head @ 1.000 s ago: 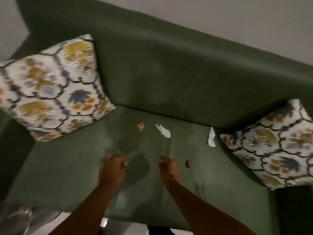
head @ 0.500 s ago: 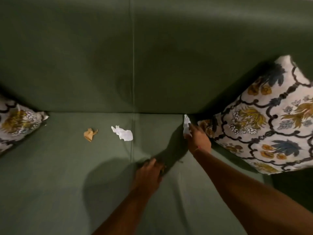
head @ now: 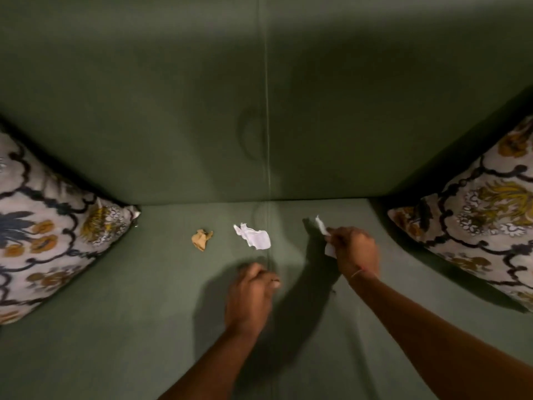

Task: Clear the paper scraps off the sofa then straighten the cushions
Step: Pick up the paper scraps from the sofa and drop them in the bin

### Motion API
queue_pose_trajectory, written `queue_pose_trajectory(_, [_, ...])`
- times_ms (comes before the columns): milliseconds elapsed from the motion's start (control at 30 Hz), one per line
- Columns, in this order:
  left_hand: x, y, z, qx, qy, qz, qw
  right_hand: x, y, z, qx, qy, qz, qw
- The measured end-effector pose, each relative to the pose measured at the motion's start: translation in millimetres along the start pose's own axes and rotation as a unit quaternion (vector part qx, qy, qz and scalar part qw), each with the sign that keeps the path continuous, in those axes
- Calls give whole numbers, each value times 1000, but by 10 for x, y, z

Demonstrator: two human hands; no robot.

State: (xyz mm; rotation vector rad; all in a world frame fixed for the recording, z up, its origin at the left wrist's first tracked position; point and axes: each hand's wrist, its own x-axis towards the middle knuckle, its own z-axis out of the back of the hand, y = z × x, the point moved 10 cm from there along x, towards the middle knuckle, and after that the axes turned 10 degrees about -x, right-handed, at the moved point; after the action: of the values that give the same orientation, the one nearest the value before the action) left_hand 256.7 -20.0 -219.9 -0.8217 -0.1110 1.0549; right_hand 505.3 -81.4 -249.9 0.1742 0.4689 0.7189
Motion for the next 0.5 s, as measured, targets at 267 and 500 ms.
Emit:
queue_pose_trajectory(267, [551,830,1258,97,-108,49,988,-267,1645,-317,-55,-18,209,976])
queue_pose_trajectory(500, [856,1046,1014,92,-25,53,994,-405,1928,-838,-184,49,256,948])
